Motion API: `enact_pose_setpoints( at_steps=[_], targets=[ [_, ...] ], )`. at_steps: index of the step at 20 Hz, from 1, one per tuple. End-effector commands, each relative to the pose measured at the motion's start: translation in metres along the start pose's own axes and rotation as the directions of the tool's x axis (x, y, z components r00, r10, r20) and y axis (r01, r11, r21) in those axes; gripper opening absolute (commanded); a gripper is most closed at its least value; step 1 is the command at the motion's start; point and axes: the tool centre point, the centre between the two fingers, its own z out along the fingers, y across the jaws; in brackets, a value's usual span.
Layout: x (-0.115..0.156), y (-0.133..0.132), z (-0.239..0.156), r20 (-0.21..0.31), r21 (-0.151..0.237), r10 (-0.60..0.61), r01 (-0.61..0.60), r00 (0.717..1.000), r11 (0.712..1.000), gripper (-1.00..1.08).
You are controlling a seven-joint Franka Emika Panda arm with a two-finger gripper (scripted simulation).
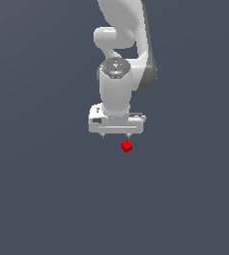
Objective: Lift up the red cube by 0.2 meters.
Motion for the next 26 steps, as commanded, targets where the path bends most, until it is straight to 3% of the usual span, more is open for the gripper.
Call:
enact_pose_setpoints(
  at_steps=[1,8,14,26],
  targets=[
    [0.0,0.0,0.0,0.0,0.0,0.0,0.0,1.0,1.0,1.0],
    [-0.002,-0.006,0.013,-0.001,-0.001,-0.046,0.046,0.999,0.999,1.0],
    [-0.008,-0.019,0.044,-0.002,-0.002,-0.16,0.16,0.987,0.987,1.0],
    [-0.031,-0.05,0.132,-0.004,-0.009,-0.461,0.461,0.887,0.887,1.0]
  ],
)
